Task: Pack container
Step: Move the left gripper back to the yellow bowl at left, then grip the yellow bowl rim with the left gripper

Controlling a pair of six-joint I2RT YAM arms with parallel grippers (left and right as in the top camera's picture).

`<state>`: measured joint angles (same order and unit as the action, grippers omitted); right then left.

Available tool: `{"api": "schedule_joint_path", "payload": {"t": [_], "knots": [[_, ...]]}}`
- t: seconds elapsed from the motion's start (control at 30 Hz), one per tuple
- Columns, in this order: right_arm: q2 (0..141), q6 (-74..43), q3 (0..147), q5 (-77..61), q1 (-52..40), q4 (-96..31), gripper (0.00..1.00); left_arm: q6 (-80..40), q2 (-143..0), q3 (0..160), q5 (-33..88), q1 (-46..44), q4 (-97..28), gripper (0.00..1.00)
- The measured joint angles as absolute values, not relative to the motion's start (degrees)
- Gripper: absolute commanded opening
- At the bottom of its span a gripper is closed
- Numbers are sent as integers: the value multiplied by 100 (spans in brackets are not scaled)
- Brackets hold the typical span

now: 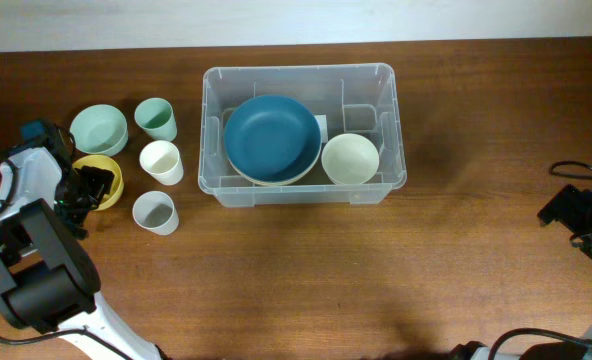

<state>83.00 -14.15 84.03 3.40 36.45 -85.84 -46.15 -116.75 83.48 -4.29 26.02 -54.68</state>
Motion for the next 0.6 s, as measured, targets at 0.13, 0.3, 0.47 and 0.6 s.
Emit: {"api": "schedule_joint_path", "payload": {"t": [0.13,0.3,0.47,0.6], "knots": [[8300,-1411,8403,340,3645,-8584,99,-4617,-11675,8344,-454,2602,-5408,99],[8300,-1409,8403,340,3645,-8584,99,-4670,-11675,8344,-454,2602,-5408,71],[8300,-1409,8403,340,3645,-8584,99,-4670,-11675,8344,-454,2602,-5404,57],[8300,-1411,8403,340,3645,-8584,98,-4661,-11675,8344,-451,2602,-5384,48]]}}
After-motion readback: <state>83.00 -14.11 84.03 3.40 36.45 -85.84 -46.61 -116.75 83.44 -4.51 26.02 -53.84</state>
